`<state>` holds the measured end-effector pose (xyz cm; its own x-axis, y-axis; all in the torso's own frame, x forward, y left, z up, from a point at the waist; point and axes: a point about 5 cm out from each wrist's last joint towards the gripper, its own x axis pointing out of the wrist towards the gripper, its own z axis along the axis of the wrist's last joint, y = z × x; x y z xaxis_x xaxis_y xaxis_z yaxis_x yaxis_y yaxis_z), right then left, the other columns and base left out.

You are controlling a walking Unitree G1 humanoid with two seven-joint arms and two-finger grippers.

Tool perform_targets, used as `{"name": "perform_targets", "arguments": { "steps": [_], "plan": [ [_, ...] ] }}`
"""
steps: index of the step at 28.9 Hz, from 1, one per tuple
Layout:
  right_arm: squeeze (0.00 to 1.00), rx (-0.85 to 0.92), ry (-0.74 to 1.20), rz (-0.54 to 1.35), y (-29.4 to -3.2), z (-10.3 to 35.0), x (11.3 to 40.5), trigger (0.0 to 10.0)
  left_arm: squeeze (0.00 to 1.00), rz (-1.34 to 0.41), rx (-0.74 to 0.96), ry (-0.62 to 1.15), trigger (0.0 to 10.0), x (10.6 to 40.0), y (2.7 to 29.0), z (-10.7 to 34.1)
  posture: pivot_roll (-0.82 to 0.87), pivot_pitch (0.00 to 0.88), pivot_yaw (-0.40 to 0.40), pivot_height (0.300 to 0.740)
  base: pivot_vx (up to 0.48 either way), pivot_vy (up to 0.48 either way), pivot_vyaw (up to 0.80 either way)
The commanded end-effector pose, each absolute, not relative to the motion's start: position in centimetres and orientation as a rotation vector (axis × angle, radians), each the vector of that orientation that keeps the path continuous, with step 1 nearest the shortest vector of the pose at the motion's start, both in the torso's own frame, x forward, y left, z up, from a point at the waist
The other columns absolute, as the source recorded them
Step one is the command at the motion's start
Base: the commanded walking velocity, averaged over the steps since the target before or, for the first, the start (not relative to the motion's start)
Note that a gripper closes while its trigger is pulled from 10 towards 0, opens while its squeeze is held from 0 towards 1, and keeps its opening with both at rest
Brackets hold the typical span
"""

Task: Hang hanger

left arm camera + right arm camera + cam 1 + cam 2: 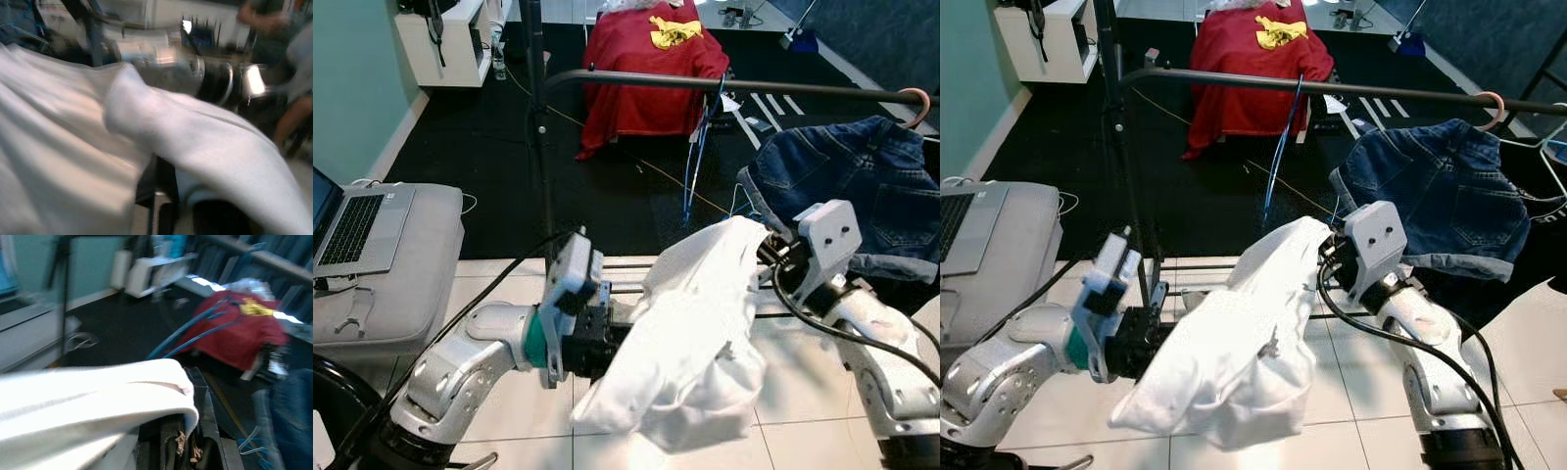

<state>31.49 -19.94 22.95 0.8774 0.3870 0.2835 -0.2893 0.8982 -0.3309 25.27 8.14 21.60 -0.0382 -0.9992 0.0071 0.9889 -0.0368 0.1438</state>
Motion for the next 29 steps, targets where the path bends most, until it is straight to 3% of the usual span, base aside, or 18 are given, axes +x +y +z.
{"name": "perform_targets", "arguments": {
  "steps": [1, 5, 6, 7, 9, 16, 17, 21, 22, 23, 24, 25, 29],
  "plan": [
    [0.00, -0.260, -0.396, 0.267, -20.4, 23.5, 31.7, 10.0, 1.00, -1.623, 0.218, -0.096, 10.0, 25.1, 7.9, 20.2, -0.16, 0.123, 0.032, 0.740, 0.000, 0.000, 0.00],
    [0.00, -0.250, -0.402, 0.264, -20.2, 23.6, 31.7, 10.0, 1.00, -1.614, 0.254, -0.100, 10.0, 25.2, 7.9, 20.0, -0.16, 0.123, 0.032, 0.740, 0.000, 0.000, 0.00],
    [0.00, -0.243, -0.405, 0.261, -19.9, 23.5, 31.7, 10.0, 0.71, -1.590, 0.285, -0.095, 10.0, 25.5, 7.9, 19.8, -0.16, 0.124, 0.034, 0.740, 0.000, 0.000, 0.00],
    [0.00, -0.237, -0.409, 0.247, -19.7, 23.3, 31.6, 10.0, 0.00, -1.537, 0.362, -0.089, 10.0, 26.0, 8.0, 19.3, -0.16, 0.128, 0.037, 0.740, 0.000, 0.000, 0.00],
    [0.00, -0.232, -0.420, 0.211, -19.7, 23.1, 31.4, 10.0, 0.00, -1.453, 0.470, -0.080, 10.0, 26.8, 8.4, 18.4, -0.16, 0.131, 0.039, 0.740, 0.000, 0.000, 0.00],
    [0.00, -0.223, -0.470, 0.120, -20.0, 23.2, 31.2, 10.0, 0.00, -1.160, 0.543, -0.013, 10.0, 29.3, 10.2, 17.0, -0.16, 0.136, 0.047, 0.740, 0.000, 0.000, 0.00],
    [0.00, -0.228, -0.481, 0.123, -19.6, 23.3, 31.2, 10.0, 0.00, -1.034, 0.497, 0.018, 10.0, 30.3, 10.5, 16.6, -0.16, 0.136, 0.047, 0.740, 0.000, 0.000, 0.00],
    [0.00, -0.238, -0.487, 0.129, -19.4, 23.3, 31.2, 10.0, 0.00, -0.989, 0.456, 0.013, 10.0, 30.5, 10.4, 16.6, -0.16, 0.136, 0.049, 0.740, 0.000, 0.000, 0.00],
    [0.00, -0.253, -0.492, 0.145, -19.1, 23.3, 31.1, 10.0, 0.00, -0.944, 0.369, 0.008, 10.0, 30.7, 10.2, 16.7, -0.16, 0.138, 0.048, 0.740, 0.000, 0.000, 0.00],
    [0.00, -0.274, -0.501, 0.158, -18.7, 23.4, 31.1, 10.0, 0.12, -0.915, 0.313, -0.005, 10.0, 30.8, 9.8, 16.9, -0.16, 0.138, 0.048, 0.740, 0.000, 0.000, 0.00],
    [0.00, -0.289, -0.508, 0.167, -18.5, 23.5, 31.1, 10.0, 0.12, -0.897, 0.277, -0.012, 10.0, 30.8, 9.5, 17.0, -0.16, 0.138, 0.048, 0.740, 0.000, 0.000, 0.00],
    [0.00, -0.297, -0.513, 0.170, -18.3, 23.5, 31.1, 10.0, 1.00, -0.887, 0.262, -0.016, 10.0, 30.8, 9.4, 17.0, -0.16, 0.138, 0.048, 0.740, 0.000, 0.000, 0.00],
    [0.00, -0.347, -0.528, 0.240, -17.6, 23.8, 31.2, 10.0, 1.00, -0.909, 0.222, 0.000, 10.0, 30.4, 8.7, 16.6, -0.16, 0.139, 0.047, 0.740, 0.000, 0.000, 0.00]
  ]
}}
